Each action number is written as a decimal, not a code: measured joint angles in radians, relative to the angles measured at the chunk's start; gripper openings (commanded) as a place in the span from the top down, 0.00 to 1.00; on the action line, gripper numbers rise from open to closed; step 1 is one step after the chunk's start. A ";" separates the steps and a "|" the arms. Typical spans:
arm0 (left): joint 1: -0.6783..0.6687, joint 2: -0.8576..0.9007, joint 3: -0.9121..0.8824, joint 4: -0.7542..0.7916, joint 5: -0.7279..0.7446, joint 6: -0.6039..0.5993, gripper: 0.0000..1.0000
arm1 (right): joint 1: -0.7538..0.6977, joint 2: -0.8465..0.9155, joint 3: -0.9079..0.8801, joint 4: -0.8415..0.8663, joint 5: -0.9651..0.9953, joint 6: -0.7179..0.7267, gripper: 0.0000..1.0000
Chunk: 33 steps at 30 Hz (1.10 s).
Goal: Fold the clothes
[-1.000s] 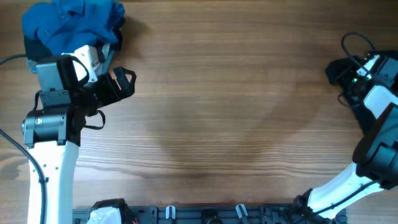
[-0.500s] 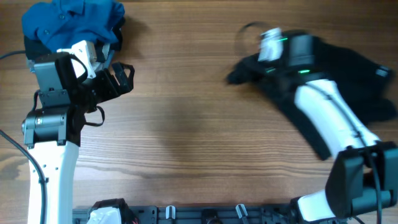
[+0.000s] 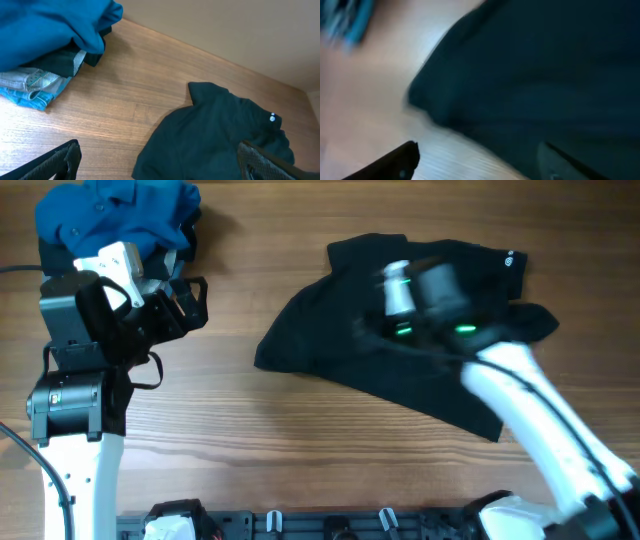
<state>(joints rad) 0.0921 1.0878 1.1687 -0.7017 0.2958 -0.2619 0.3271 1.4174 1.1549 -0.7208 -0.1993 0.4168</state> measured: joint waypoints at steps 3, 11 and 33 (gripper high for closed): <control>0.000 0.000 0.000 0.003 0.000 0.000 0.00 | -0.228 -0.051 0.003 -0.127 0.040 0.055 0.14; 0.000 0.040 0.000 0.003 0.000 0.000 0.00 | -0.656 0.052 -0.015 -0.245 0.041 0.068 0.14; 0.000 0.124 0.000 -0.044 0.016 0.000 0.00 | -0.745 0.414 -0.101 -0.166 0.055 0.014 0.27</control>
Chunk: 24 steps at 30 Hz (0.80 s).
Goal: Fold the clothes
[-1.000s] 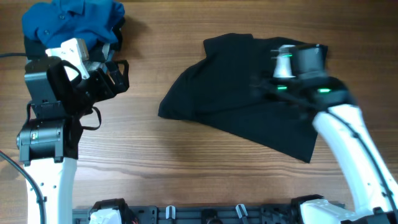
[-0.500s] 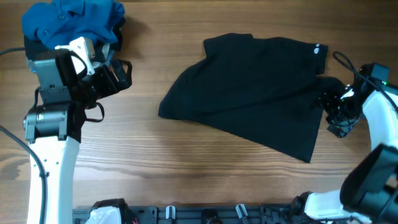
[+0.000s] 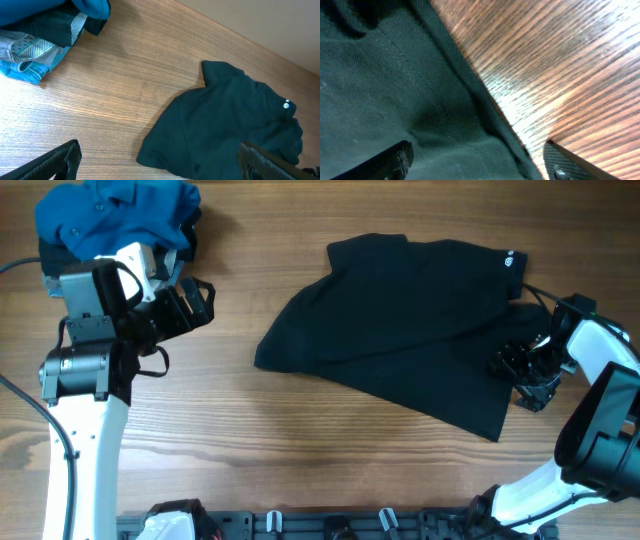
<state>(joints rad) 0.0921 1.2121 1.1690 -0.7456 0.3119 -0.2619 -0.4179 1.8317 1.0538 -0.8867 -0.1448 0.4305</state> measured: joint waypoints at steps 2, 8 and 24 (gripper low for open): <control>0.000 0.000 0.000 0.000 0.000 0.000 0.00 | 0.000 -0.010 -0.015 0.018 0.015 0.003 0.65; 0.000 0.000 0.000 -0.002 0.000 0.000 0.00 | -0.008 -0.029 -0.044 0.081 0.037 -0.002 0.96; -0.122 0.069 0.001 -0.002 0.000 0.000 0.00 | -0.461 -0.161 0.292 -0.218 0.283 0.148 0.46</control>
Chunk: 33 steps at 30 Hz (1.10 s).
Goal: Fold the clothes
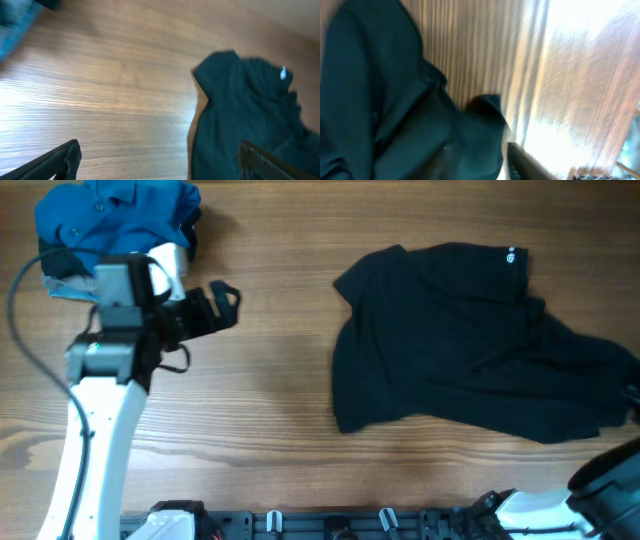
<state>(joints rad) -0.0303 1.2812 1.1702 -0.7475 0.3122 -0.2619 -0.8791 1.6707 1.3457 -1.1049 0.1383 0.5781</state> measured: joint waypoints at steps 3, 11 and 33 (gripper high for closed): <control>-0.077 0.072 0.000 0.023 0.000 0.000 0.00 | -0.040 -0.022 0.012 -0.021 -0.001 -0.008 0.46; -0.288 0.302 0.002 0.151 0.000 0.013 0.03 | -0.035 -0.021 0.011 0.040 -0.304 -0.209 0.47; -0.547 0.685 0.002 0.462 -0.046 0.065 0.56 | 0.174 -0.022 0.011 0.012 -0.732 -0.475 0.47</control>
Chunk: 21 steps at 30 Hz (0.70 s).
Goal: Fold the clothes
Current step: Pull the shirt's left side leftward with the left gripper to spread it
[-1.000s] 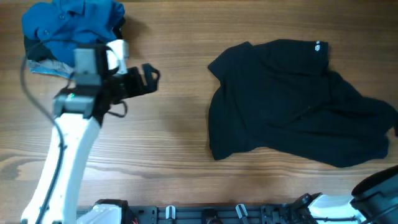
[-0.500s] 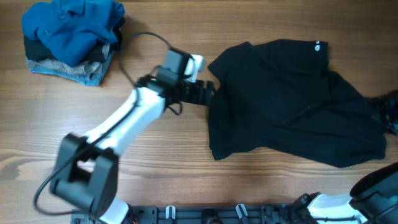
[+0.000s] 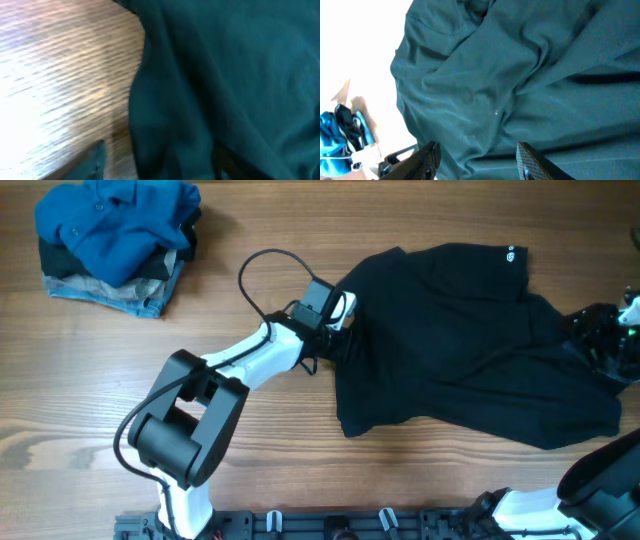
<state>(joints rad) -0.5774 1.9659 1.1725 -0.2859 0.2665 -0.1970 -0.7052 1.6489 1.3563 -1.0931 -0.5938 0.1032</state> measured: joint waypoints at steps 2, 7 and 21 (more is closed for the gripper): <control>-0.005 0.003 0.000 0.005 -0.001 -0.001 0.69 | 0.000 0.000 0.000 -0.005 -0.001 0.000 0.47; -0.007 0.008 0.000 0.011 -0.006 0.000 0.96 | 0.000 0.000 0.000 -0.019 0.004 0.002 0.48; 0.174 -0.016 0.027 -0.250 -0.225 -0.041 0.96 | 0.000 0.000 0.000 -0.039 0.027 0.004 0.48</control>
<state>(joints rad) -0.4030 1.9499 1.1995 -0.5362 0.0418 -0.2382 -0.7055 1.6489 1.3563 -1.1324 -0.5667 0.1074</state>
